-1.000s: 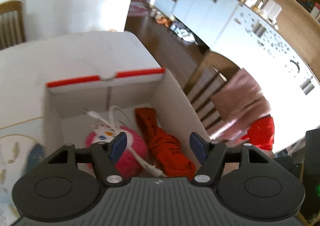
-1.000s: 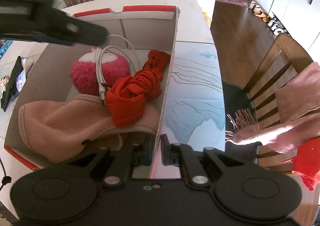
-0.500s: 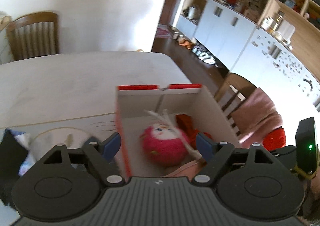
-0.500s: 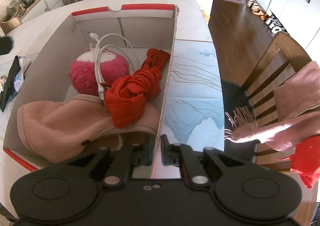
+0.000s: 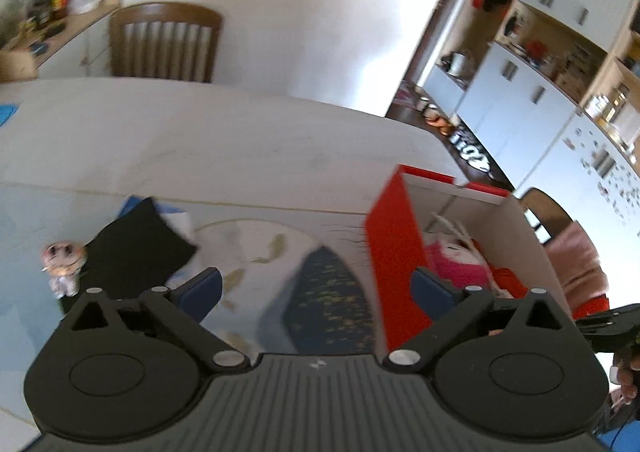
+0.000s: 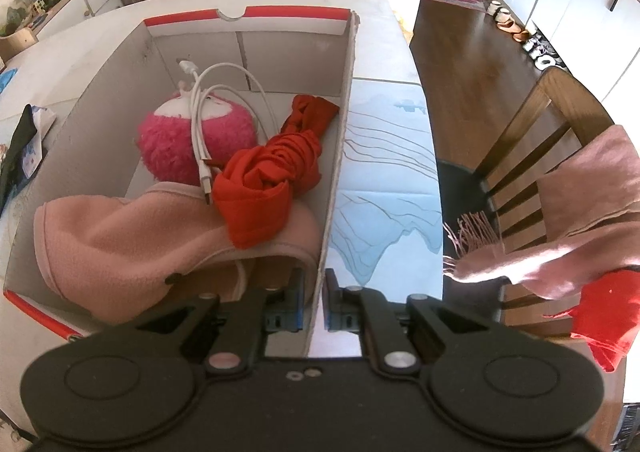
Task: Organize objects
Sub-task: 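Move the left gripper to the small cartoon-face plush doll, then close the left gripper on the cartoon-face doll and lift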
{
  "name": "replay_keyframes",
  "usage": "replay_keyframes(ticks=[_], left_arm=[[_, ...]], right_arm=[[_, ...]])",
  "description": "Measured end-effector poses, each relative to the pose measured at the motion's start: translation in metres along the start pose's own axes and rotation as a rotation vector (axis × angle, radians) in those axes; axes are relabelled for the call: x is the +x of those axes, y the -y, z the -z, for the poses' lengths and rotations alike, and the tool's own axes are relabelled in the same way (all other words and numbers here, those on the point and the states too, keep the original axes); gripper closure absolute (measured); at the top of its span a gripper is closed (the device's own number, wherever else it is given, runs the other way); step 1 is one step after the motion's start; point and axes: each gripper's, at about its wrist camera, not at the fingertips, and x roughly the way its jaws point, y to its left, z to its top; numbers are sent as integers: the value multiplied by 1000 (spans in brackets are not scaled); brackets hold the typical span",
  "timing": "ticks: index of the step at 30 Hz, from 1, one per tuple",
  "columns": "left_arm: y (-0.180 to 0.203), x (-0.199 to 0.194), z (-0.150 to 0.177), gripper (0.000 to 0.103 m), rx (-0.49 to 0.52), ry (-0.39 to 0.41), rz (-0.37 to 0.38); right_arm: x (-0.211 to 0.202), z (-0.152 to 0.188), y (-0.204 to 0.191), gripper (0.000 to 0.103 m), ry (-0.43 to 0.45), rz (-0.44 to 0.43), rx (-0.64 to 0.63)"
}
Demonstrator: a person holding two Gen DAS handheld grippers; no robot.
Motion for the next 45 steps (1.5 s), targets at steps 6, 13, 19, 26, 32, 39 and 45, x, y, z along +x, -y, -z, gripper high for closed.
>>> replay_keyframes(ticks=[6,13,19,26,32,39,45], left_arm=[[-32,-6,4,0,37,90,-178],[-79,4,3,0,13,66,-263],[-115,24,8,0,-2,26,-338],[-151,46,12,0,-53,20,-380],[-177,63,17,0,-100,9,-418],[-189,69,22,1,-117,3,-455],[-193,71,21,14,-128,12,-452]], right_arm=[[1,0,-1,95,-4,9,4],[4,-2,-3,95,-17,22,10],[9,-2,-5,95,-36,32,20],[14,-2,-5,95,-57,42,28],[17,-2,-5,95,-67,53,33],[18,-2,-7,95,-78,55,33],[19,-2,-7,95,-80,57,32]])
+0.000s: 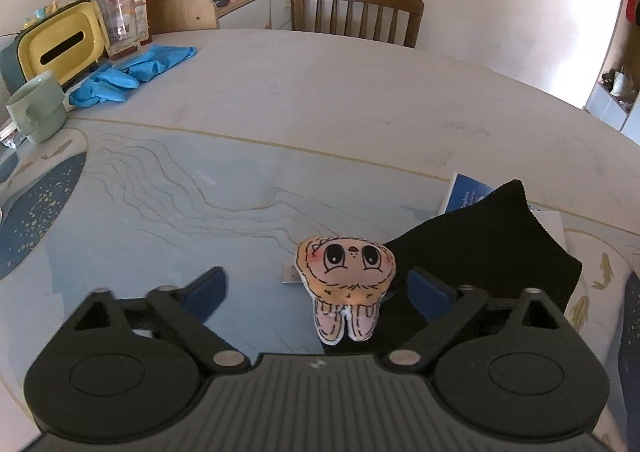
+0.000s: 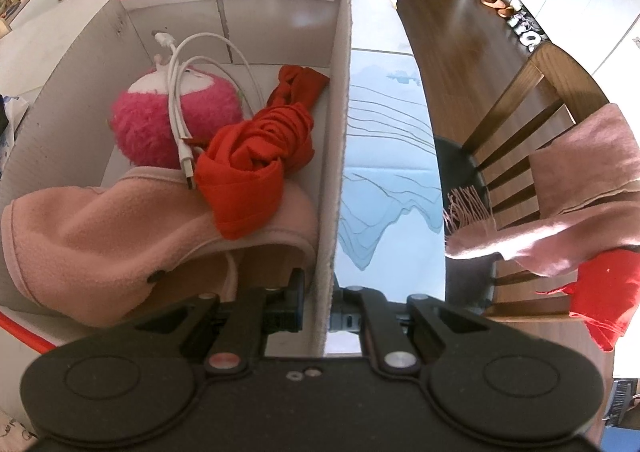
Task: Organize objects
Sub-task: 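Close the left gripper on the cartoon-face doll and lift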
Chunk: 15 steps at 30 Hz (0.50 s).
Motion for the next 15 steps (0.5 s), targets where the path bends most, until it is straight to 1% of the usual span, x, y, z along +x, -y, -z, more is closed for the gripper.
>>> replay_keyframes(ticks=[1,3,4,5,6,7,12,15], left_arm=[[0,1,0,17,5,-2,-1],[1,1,1,29,17,1,-6],[1,1,1,33,16,3,-4],[1,1,1,43,14,5,4],[1,1,1,52,14,3,10],[1,1,1,53,15,0,14],[2,-2,2,55,29,0,21],[2,-7,2,55,25,3,28]], right_arm=[[0,0,0,95,-1,-1,1],[0,0,0,95,-1,0,-1],[0,0,0,95,0,0,-1],[0,1,0,95,0,-2,-1],[1,1,0,95,0,-2,-2],[0,1,0,95,0,-1,-2],[0,1,0,99,3,7,-2],[-1,2,1,100,6,4,0]])
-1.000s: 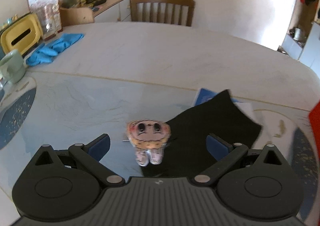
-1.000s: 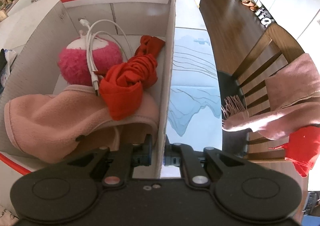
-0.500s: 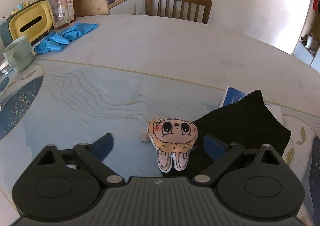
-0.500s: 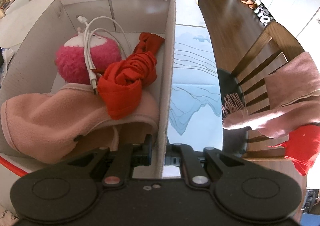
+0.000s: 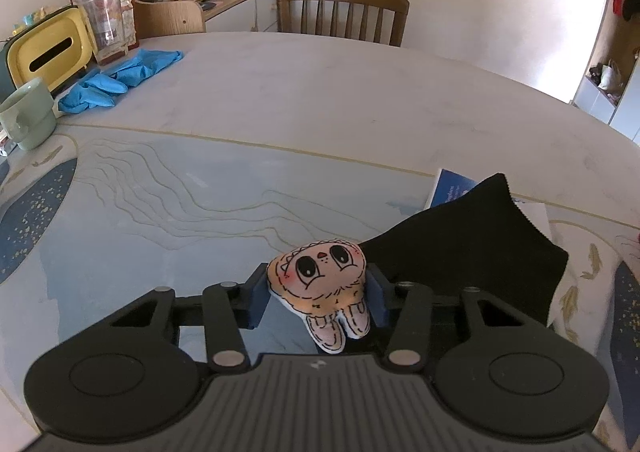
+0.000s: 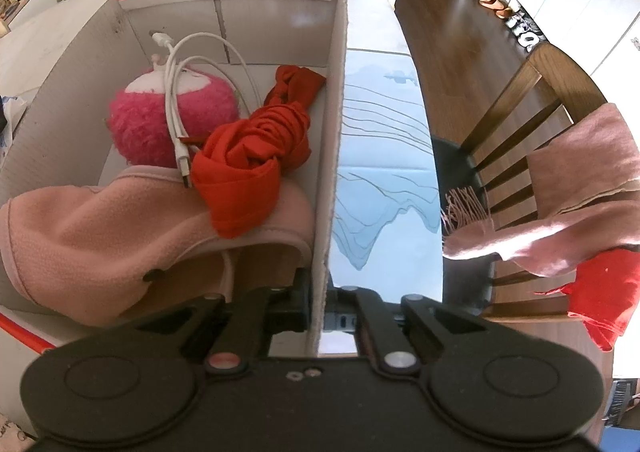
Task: Organize objects
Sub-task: 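Close the left gripper on the cartoon-face doll and lift, then carry the doll into the box and lower it onto the red cloth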
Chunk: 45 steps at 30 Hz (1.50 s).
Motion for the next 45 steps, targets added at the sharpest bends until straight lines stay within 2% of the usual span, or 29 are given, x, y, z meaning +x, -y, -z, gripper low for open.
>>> replay_keyframes(ticks=[5,10,13,20,33,40,45], left_arm=[[0,-12,-1,56,-6,4,8],[3,-37,-6,56,-19,18,61],[8,-56,-10,56,-41,25,133],[47,-95,-15,56,14,32,308],[175,-128,-2,56,255,-18,566],[250,-143,2,55,416,-30,661],[308,-141,-2,55,520,-38,699]], right_arm=[[0,0,1,100,1,3,0],[1,0,2,100,2,3,-5],[1,0,1,100,0,3,-4],[2,-1,1,100,2,0,-7],[1,2,2,100,22,-12,-16],[-1,3,3,99,29,-21,-18],[-1,4,2,99,32,-23,-19]])
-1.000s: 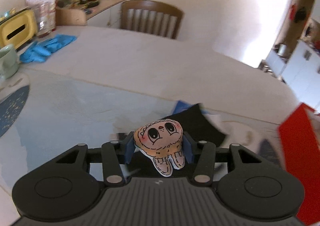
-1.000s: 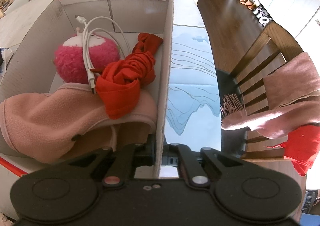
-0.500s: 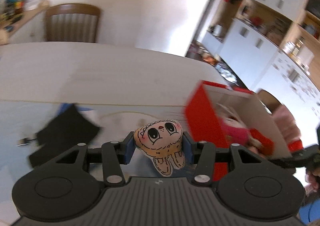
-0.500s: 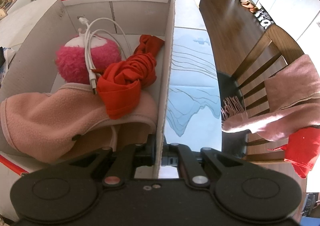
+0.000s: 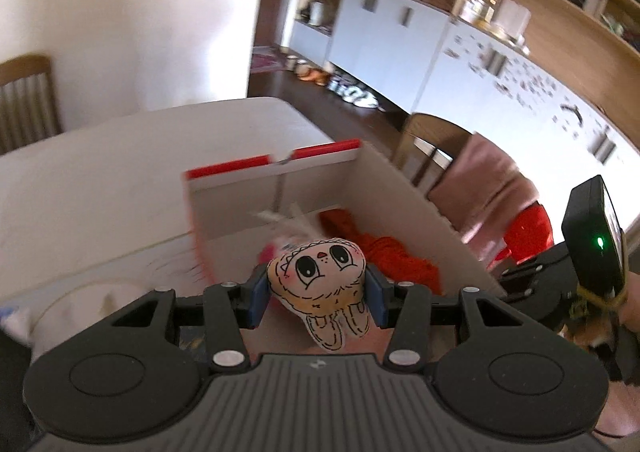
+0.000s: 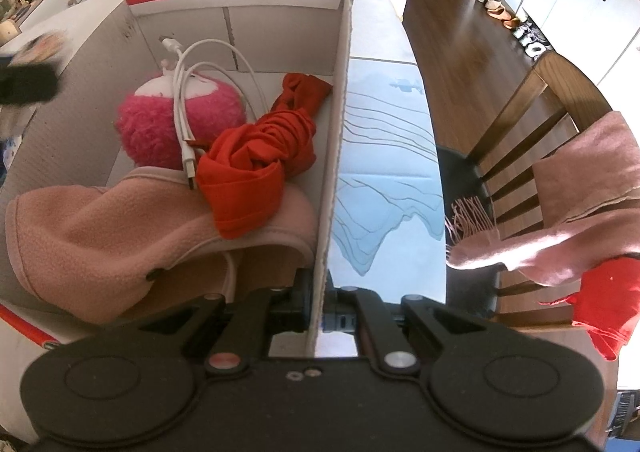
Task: Organize objects
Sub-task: 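Carry the doll into the box and lower it onto the red cloth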
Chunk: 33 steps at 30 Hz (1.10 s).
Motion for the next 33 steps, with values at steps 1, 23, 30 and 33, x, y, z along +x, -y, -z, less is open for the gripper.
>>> replay_keyframes(ticks=[1,23,30,33], left_arm=[[5,7,-5,55,13,-5,4],[35,152,-45,55,159,-231,-12],[36,164,-43,54,171,-265,-7],[35,165,-43,54,166,-269,-5]], right_arm=[[0,0,0,99,0,0,0],[-2,-1,3,99,-4,-14,35],[-2,-1,3,99,-3,-18,42],[-2,0,3,99,-2,-18,43]])
